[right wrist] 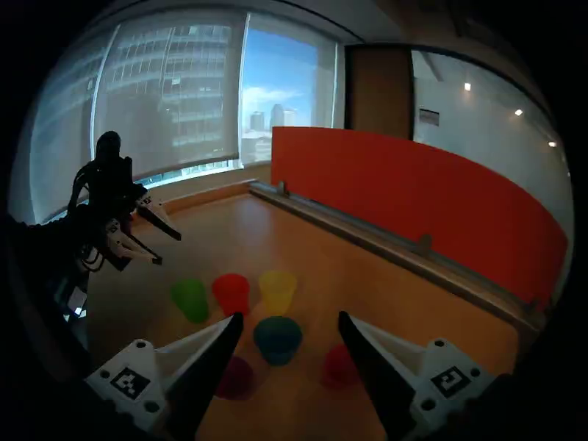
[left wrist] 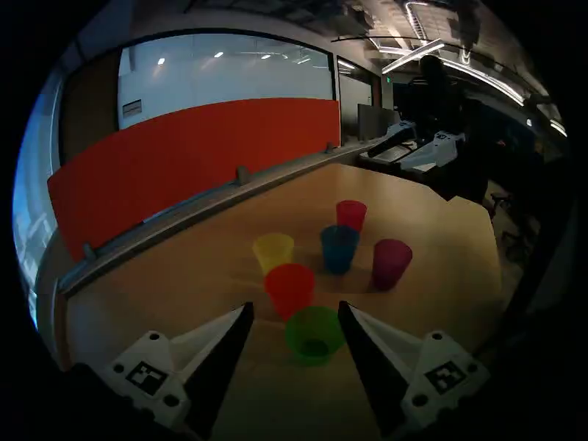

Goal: Pour water

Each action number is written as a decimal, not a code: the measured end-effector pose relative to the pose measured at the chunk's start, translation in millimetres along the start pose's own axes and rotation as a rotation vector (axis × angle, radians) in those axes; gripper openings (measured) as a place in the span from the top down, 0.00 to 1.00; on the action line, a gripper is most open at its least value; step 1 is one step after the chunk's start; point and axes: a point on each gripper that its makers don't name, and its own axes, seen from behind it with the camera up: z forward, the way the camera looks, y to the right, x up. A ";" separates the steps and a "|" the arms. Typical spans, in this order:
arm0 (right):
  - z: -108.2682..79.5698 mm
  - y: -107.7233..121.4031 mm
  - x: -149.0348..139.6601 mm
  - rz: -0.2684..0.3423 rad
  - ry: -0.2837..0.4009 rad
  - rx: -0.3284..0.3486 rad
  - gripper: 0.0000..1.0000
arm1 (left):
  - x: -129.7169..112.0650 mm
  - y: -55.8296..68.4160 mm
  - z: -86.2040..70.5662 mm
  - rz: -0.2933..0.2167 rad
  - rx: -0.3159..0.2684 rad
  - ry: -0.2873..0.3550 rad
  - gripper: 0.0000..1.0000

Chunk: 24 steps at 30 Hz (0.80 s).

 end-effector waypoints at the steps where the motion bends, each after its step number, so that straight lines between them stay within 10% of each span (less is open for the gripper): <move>1: 1.9 0.1 -1.1 0.000 -0.003 0.001 0.00 | -1.6 0.5 0.6 0.000 -0.003 -0.004 0.15; 24: 23.6 2.4 -14.2 0.006 -0.033 0.018 0.00 | -50.3 20.3 23.6 0.039 -0.060 -0.125 0.15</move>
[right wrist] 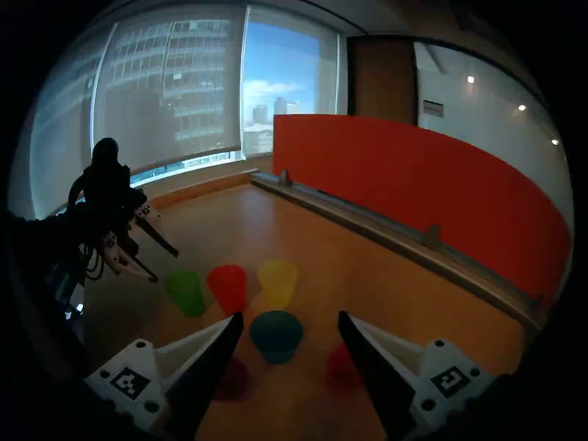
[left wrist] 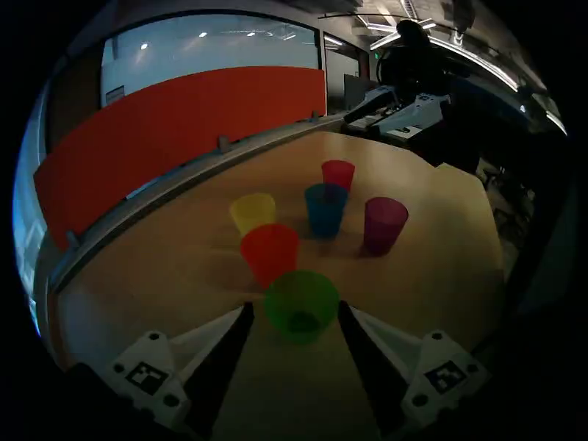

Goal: Pour water

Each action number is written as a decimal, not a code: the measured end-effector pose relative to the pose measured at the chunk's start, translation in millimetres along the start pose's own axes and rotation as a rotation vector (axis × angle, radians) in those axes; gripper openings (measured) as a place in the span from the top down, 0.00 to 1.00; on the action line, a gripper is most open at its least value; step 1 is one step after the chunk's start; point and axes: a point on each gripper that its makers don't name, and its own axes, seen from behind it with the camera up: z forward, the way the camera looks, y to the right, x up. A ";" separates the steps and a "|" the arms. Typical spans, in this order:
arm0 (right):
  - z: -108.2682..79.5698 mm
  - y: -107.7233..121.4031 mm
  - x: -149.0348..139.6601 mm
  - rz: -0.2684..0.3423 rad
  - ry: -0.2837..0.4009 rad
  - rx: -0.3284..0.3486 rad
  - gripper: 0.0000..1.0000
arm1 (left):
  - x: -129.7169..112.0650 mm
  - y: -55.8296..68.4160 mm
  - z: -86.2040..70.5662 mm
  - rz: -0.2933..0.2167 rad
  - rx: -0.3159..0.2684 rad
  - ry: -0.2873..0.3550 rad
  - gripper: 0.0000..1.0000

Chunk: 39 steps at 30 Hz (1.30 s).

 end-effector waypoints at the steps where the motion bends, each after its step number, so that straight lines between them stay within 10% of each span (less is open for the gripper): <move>1: 0.5 0.1 -0.3 0.000 0.000 0.000 0.00 | -1.8 1.4 1.2 0.001 -0.003 -0.005 0.15; 39: 17.2 12.9 -13.4 0.016 -0.023 -0.001 0.00 | -29.8 3.7 53.5 0.020 -0.063 -0.106 0.15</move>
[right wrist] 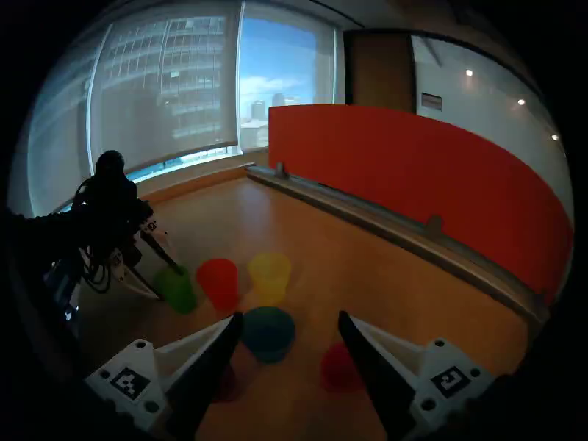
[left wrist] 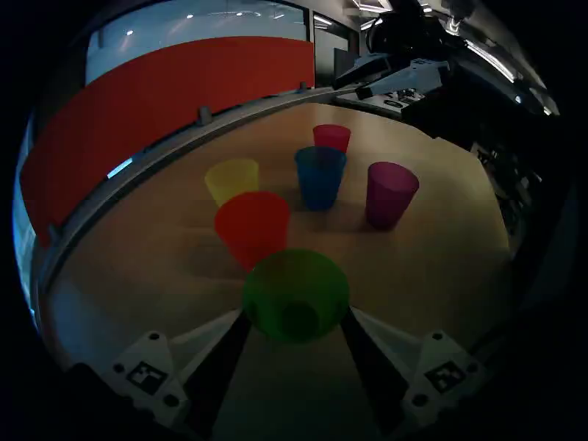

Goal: Pour water

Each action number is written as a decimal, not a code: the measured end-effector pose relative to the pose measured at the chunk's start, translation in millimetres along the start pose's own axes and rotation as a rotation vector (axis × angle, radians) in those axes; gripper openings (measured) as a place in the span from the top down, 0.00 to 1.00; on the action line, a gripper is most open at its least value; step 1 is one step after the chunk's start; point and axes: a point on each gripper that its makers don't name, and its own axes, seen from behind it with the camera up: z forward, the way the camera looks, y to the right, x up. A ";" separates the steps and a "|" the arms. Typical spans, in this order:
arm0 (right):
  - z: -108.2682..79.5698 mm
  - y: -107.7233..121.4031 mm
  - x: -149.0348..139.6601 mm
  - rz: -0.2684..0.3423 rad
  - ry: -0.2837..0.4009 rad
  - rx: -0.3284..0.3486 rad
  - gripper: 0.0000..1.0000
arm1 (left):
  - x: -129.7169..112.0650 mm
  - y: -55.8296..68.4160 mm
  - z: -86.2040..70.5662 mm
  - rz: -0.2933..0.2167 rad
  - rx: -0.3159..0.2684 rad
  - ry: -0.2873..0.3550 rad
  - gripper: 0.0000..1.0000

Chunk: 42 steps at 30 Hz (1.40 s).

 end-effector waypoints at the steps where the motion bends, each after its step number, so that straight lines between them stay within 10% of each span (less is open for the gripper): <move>1: 0.1 0.3 -0.2 0.001 0.000 0.000 0.00 | 0.5 0.0 1.0 0.000 -0.002 0.000 0.15; 27: 2.5 3.3 -4.7 0.009 -0.006 -0.003 0.00 | 6.6 2.2 16.2 -0.008 -0.014 0.020 0.17; 42: 6.0 1.2 -3.6 0.009 -0.010 -0.002 0.00 | 38.8 -5.0 -10.1 -0.032 0.015 0.142 0.17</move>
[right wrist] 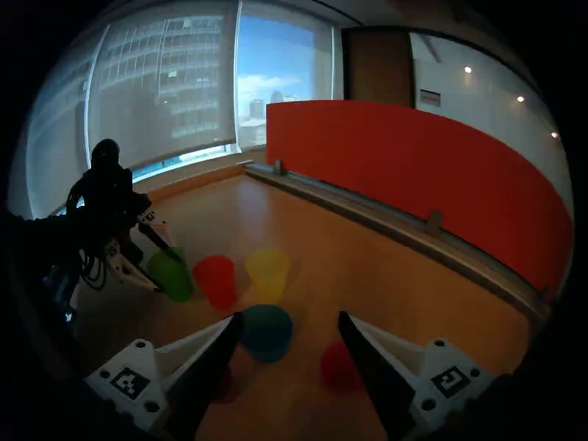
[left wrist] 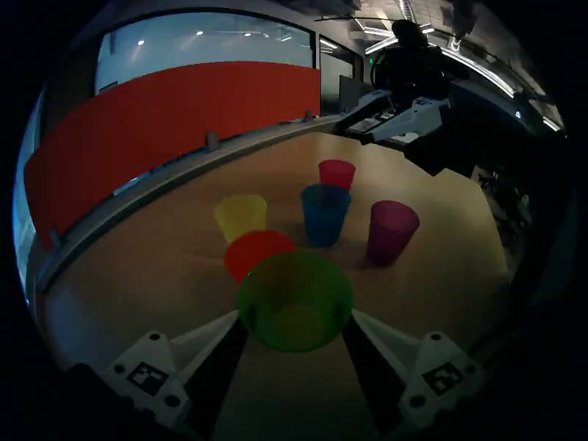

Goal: Pour water

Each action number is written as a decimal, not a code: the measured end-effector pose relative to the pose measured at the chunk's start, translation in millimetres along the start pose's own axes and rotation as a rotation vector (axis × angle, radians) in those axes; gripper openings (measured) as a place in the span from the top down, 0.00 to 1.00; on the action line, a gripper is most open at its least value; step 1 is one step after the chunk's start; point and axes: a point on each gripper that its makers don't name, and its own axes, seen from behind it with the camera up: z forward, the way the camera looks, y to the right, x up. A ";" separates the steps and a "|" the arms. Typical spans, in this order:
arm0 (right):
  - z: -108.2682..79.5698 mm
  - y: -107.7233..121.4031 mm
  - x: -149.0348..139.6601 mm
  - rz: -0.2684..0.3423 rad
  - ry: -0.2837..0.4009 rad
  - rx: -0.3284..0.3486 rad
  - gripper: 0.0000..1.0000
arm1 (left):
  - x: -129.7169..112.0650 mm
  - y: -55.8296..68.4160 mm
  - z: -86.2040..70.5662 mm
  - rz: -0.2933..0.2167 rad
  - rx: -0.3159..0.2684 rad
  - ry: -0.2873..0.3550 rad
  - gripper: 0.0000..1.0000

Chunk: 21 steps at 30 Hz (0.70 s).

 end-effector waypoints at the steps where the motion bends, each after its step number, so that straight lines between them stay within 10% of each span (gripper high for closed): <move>1: 0.0 -0.2 -0.2 0.000 0.000 0.000 0.00 | 3.8 -1.0 -2.2 0.000 0.004 0.012 0.17; 21: -0.7 -5.9 3.5 -0.003 0.009 -0.001 0.00 | 68.0 -14.9 -40.0 0.000 0.071 0.196 0.17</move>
